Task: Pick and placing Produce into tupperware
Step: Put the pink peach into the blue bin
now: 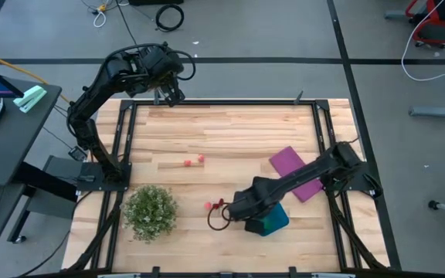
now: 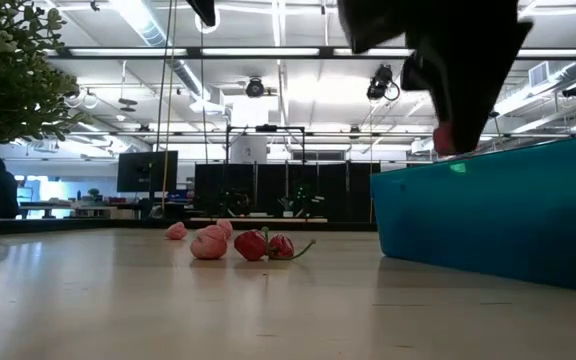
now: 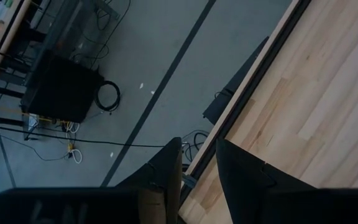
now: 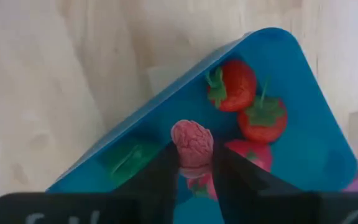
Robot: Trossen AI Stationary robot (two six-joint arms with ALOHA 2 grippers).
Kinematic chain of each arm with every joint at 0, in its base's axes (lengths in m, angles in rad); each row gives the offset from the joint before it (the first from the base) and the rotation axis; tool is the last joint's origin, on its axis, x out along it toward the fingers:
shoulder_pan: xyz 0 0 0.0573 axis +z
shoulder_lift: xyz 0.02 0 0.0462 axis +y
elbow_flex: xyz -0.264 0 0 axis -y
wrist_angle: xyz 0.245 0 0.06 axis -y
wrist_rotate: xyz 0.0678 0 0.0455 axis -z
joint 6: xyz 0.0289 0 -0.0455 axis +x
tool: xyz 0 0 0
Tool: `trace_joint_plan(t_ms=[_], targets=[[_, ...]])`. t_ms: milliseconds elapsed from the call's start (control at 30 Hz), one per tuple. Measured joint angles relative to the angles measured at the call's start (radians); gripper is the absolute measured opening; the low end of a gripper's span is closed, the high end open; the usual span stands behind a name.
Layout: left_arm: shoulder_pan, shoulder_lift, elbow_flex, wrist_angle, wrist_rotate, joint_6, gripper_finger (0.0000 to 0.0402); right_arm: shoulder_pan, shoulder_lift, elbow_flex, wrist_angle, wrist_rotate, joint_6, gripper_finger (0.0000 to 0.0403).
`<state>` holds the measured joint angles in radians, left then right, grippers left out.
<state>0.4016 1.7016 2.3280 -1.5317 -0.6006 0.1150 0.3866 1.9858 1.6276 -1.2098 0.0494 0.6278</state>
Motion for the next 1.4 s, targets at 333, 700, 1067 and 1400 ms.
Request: trace_joint_plan(t_ms=[333,700,1067,1400], targets=[[0.0,0.0,0.0,0.0,0.0,0.001,0.0107,-0.028,0.117,0.0,0.002,0.001,-0.027,0.0159],[0.0,0.0,0.0,0.0,0.0,0.0,0.0107,-0.063,0.006,0.0,0.001,0.006,-0.003,0.0193],[-0.018,-0.002,-0.019,-0.038,0.414,-0.001,0.0107,-0.034,-0.261,0.0,0.064,0.238,0.078,0.0174],[-0.111,-0.002,-0.336,-0.02,0.448,0.002,0.0107,0.012,-0.325,0.0,0.077,0.666,0.077,0.0163]])
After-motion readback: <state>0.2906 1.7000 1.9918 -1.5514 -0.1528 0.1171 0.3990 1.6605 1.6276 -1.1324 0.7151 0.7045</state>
